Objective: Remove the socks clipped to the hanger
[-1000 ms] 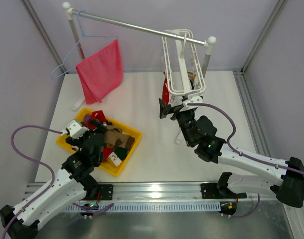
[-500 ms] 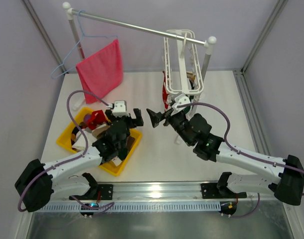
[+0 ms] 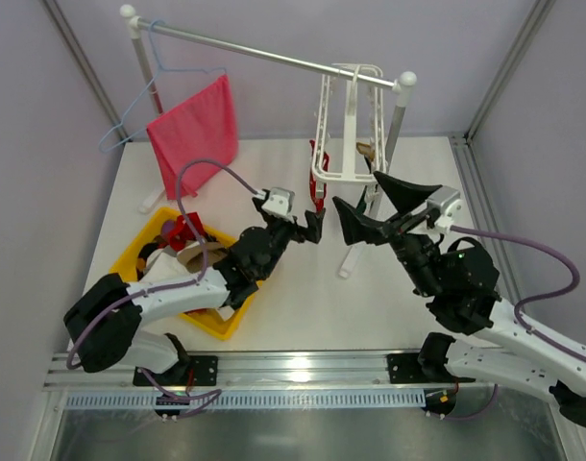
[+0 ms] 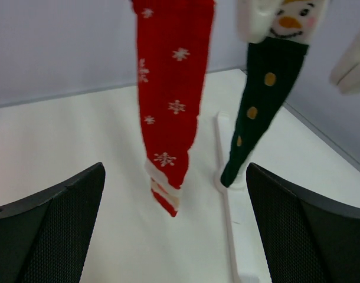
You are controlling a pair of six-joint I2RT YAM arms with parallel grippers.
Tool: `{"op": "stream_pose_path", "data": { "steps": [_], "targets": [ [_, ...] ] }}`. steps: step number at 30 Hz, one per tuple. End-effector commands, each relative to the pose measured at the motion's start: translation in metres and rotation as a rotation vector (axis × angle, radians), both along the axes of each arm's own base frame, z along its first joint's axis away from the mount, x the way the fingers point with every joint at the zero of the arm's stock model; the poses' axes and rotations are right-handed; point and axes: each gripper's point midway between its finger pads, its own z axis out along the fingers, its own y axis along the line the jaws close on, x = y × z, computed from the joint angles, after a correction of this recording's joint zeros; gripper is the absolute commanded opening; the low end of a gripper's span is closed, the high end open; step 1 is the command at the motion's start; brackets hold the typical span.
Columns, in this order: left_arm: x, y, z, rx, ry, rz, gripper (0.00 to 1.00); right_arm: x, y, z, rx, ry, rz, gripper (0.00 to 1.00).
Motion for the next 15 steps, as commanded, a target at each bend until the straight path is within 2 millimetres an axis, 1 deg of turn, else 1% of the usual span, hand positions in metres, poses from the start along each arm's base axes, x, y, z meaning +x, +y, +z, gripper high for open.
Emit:
{"op": "stream_pose_path", "data": {
  "steps": [1, 2, 3, 4, 5, 6, 7, 8, 9, 10, 11, 12, 13, 14, 15],
  "targets": [
    [-0.017, -0.038, 0.031, -0.038, -0.125, -0.083, 1.00, 0.006, -0.043, 0.023, 0.056, -0.047, -0.177, 1.00],
    [-0.017, -0.047, 0.023, -0.028, -0.116, -0.087, 1.00, 0.014, -0.057, 0.019, 0.070, -0.012, -0.263, 1.00],
    [-0.019, -0.053, 0.024, -0.032, -0.120, -0.099, 0.99, 0.017, -0.064, 0.018, 0.065, -0.005, -0.308, 1.00],
    [-0.026, -0.064, 0.023, -0.038, -0.125, -0.123, 1.00, 0.021, -0.070, 0.016, 0.061, 0.004, -0.348, 1.00],
    [-0.028, -0.071, 0.025, -0.045, -0.131, -0.131, 1.00, 0.026, -0.083, 0.011, 0.059, 0.032, -0.425, 1.00],
    [-0.027, -0.079, 0.014, -0.015, -0.127, -0.133, 1.00, 0.028, -0.088, 0.008, 0.057, 0.042, -0.458, 1.00],
    [-0.033, -0.087, 0.015, -0.021, -0.137, -0.148, 1.00, 0.030, -0.097, 0.009, 0.075, 0.047, -0.498, 1.00],
    [-0.034, -0.093, 0.019, -0.027, -0.146, -0.154, 1.00, 0.032, -0.104, 0.005, 0.074, 0.055, -0.533, 1.00],
    [-0.034, -0.098, 0.017, -0.024, -0.145, -0.161, 1.00, 0.034, -0.114, 0.004, 0.093, 0.068, -0.573, 1.00],
    [-0.034, -0.105, 0.009, -0.016, -0.141, -0.168, 1.00, 0.036, -0.127, 0.004, 0.113, 0.070, -0.615, 1.00],
    [-0.032, -0.110, 0.011, -0.022, -0.146, -0.167, 0.99, 0.038, -0.136, 0.004, 0.147, 0.082, -0.635, 1.00],
    [-0.030, -0.113, 0.010, -0.025, -0.149, -0.164, 0.99, 0.040, -0.139, 0.004, 0.163, 0.081, -0.633, 1.00],
    [-0.025, -0.115, -0.001, -0.005, -0.142, -0.147, 1.00, 0.046, -0.153, 0.000, 0.159, 0.090, -0.682, 1.00],
    [-0.023, -0.116, 0.005, -0.031, -0.158, -0.131, 1.00, 0.048, -0.156, -0.001, 0.169, 0.091, -0.678, 1.00],
    [-0.019, -0.115, 0.003, -0.032, -0.162, -0.111, 1.00, 0.051, -0.154, -0.002, 0.186, 0.098, -0.651, 1.00]
  ]
}}
